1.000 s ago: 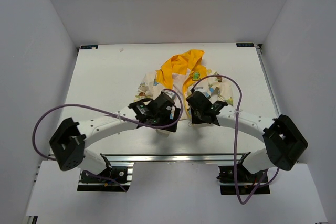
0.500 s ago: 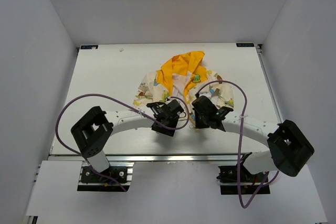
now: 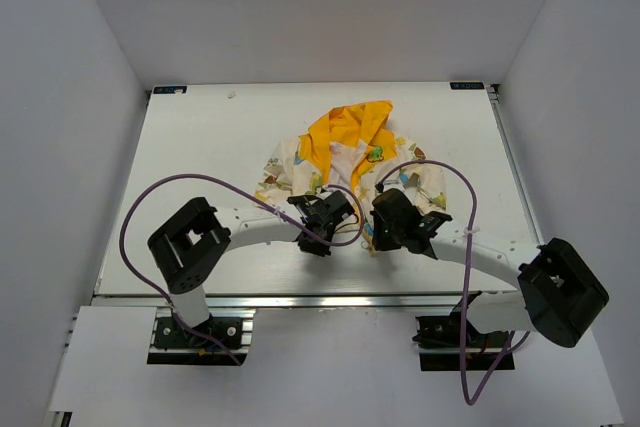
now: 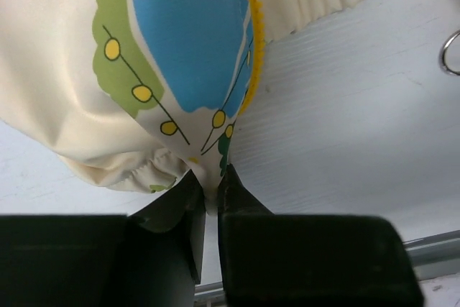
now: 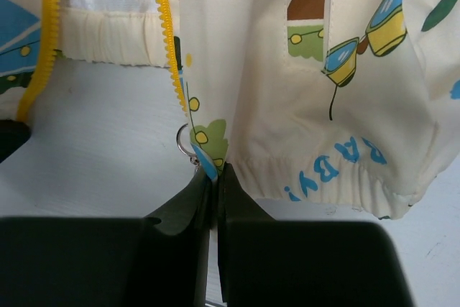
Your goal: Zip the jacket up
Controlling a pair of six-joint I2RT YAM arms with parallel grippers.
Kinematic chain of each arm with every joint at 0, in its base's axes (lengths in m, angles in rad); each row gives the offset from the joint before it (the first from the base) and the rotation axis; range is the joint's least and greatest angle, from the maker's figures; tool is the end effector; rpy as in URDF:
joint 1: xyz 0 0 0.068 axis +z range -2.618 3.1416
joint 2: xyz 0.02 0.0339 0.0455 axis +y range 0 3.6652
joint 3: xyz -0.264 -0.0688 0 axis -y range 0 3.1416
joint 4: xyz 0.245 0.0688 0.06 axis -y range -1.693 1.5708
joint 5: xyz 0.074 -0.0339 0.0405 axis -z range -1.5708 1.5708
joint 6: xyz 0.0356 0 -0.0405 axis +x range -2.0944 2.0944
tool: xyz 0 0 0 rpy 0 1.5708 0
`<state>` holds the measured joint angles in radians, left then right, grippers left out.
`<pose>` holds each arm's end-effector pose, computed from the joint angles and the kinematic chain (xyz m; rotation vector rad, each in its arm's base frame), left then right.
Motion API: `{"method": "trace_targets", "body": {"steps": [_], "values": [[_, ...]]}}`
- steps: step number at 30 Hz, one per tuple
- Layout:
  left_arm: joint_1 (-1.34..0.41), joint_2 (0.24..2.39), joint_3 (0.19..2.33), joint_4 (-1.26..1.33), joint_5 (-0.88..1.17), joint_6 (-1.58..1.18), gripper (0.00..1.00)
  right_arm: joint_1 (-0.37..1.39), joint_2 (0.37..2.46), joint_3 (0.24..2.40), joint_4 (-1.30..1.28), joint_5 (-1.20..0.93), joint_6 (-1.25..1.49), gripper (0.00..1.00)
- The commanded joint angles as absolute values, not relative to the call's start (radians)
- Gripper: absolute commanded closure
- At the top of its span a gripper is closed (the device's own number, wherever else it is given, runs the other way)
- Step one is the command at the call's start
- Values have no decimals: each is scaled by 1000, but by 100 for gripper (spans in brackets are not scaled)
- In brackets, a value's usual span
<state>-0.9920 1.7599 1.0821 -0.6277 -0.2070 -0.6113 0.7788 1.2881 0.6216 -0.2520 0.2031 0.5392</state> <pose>0.1848 -0.2694 0.1609 0.4932 2.7655 -0.0664 0.1774 0.1649 0.1762 -0.2122 2.4806 0.3149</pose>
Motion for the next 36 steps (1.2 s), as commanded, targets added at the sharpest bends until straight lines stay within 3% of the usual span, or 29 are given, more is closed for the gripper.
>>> {"method": "trace_targets", "body": {"steps": [1, 3, 5, 9, 21, 36], "values": [[-996, 1756, 1108, -586, -200, -617, 81, 775, 1259, 615, -218, 175, 523, 100], [-996, 1744, 1108, -581, -190, -606, 72, 773, 1259, 623, -225, 172, 520, 100], [-996, 1736, 1106, -583, -190, -598, 57, 773, 1261, 624, -227, 170, 517, 100], [-996, 1720, 1121, -620, -201, -594, 46, 772, 1258, 627, -236, 173, 517, 100], [-994, 1654, 1117, -638, -222, -601, 48, 770, 1258, 626, -241, 179, 515, 100], [-994, 1753, 1124, -607, -190, -617, 62, 770, 1250, 614, -236, 173, 515, 100]]}}
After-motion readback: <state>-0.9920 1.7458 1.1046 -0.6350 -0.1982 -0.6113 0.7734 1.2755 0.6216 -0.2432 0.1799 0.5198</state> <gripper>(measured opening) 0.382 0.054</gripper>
